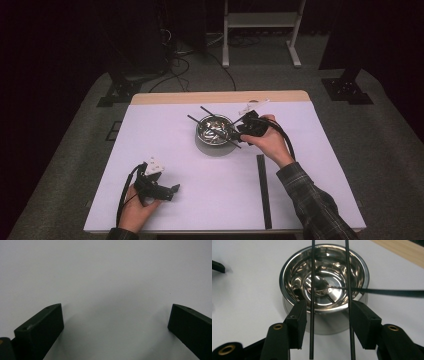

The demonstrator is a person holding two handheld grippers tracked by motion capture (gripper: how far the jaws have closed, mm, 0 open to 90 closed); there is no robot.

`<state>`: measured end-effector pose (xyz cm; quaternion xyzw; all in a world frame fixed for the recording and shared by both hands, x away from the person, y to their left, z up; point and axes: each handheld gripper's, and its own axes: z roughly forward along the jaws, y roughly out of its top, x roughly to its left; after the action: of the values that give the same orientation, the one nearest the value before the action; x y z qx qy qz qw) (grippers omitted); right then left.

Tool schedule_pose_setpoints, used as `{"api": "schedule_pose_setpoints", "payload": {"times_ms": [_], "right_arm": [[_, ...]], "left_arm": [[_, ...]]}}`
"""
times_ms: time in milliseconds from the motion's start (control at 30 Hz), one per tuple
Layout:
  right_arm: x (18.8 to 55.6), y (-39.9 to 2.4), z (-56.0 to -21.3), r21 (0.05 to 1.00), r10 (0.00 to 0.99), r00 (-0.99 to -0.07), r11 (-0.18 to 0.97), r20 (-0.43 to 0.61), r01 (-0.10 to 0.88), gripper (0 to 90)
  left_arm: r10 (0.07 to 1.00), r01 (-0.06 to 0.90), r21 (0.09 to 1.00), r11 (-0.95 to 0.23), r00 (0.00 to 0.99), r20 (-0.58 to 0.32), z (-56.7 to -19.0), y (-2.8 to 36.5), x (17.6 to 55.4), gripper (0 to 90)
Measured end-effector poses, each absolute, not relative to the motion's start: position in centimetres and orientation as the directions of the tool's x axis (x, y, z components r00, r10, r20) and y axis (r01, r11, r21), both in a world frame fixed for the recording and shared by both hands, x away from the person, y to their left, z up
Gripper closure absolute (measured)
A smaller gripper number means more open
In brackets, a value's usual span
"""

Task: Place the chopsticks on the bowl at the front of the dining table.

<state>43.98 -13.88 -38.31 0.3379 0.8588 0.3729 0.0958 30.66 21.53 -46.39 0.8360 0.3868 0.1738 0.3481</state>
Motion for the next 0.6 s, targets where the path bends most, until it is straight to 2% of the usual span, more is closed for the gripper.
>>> {"api": "schedule_pose_setpoints", "payload": {"times_ms": [600], "right_arm": [[43.2,-17.0,-40.1,0.678,0.675,-0.726,0.473,0.131,0.562,46.9]], "left_arm": [[0.768,0.526,0.717,-0.458,0.64,0.021,-46.4,21.5,30.7,0.0]]}}
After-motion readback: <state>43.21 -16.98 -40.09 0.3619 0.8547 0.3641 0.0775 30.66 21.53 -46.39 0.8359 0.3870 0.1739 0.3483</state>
